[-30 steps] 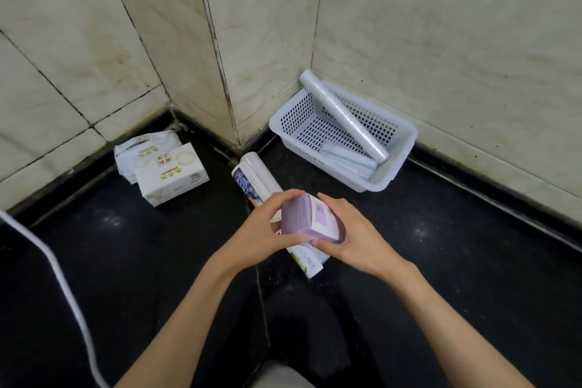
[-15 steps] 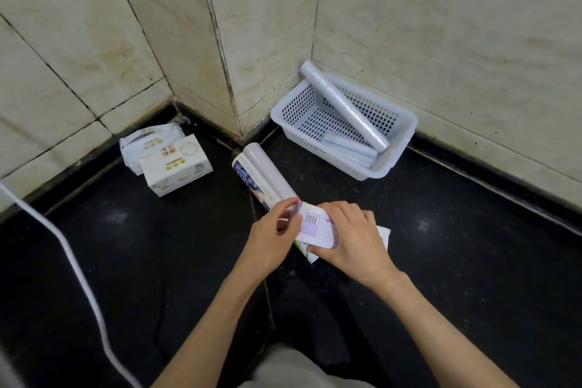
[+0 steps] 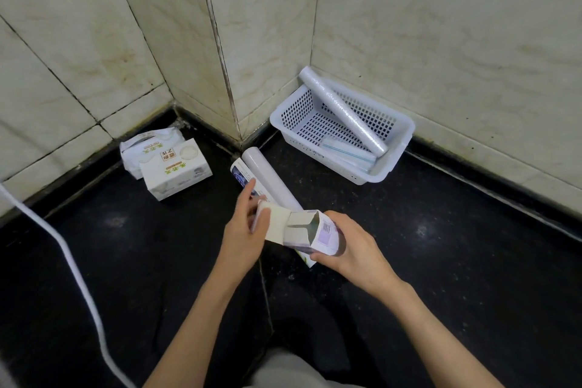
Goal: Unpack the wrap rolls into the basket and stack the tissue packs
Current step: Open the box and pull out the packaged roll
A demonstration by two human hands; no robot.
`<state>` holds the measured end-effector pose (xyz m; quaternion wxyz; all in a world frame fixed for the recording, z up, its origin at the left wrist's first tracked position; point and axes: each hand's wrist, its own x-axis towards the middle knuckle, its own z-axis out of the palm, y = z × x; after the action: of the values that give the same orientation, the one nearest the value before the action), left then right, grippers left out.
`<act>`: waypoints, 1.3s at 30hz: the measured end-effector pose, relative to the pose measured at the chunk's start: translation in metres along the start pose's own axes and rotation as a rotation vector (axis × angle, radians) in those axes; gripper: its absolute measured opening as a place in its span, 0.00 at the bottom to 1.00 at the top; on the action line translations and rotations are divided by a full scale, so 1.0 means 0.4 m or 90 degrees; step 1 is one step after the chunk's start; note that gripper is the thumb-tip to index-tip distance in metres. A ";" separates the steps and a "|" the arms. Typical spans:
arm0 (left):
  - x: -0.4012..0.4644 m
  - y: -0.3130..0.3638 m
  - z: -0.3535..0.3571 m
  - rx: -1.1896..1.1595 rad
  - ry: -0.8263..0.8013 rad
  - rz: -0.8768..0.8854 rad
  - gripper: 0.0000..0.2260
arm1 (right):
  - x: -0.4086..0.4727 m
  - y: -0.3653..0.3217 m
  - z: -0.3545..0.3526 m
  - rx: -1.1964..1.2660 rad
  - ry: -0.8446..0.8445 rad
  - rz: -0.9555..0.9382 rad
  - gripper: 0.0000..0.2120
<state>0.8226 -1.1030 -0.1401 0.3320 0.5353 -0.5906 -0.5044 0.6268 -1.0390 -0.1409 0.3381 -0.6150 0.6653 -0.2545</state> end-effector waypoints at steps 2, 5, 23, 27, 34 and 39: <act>0.002 0.007 -0.004 0.254 0.004 0.074 0.27 | 0.005 0.002 0.000 -0.011 0.008 -0.003 0.25; -0.020 0.039 0.003 0.571 0.048 0.252 0.28 | 0.015 0.007 -0.001 -0.045 0.016 -0.003 0.25; -0.035 0.088 0.049 0.325 -0.087 0.255 0.16 | 0.003 0.008 -0.011 -0.010 0.083 -0.042 0.28; -0.035 0.092 0.054 0.309 -0.094 0.202 0.18 | -0.004 0.005 -0.013 0.004 0.095 -0.076 0.28; -0.043 0.096 0.087 0.306 -0.018 0.115 0.18 | -0.007 0.005 0.006 0.013 0.132 -0.150 0.21; -0.052 0.093 0.096 0.313 -0.003 0.157 0.12 | -0.006 0.006 0.008 0.010 0.156 -0.161 0.22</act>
<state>0.7800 -1.0766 -0.1121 0.2496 0.5228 -0.7566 -0.3032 0.6279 -1.0362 -0.1447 0.2247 -0.6556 0.6166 -0.3734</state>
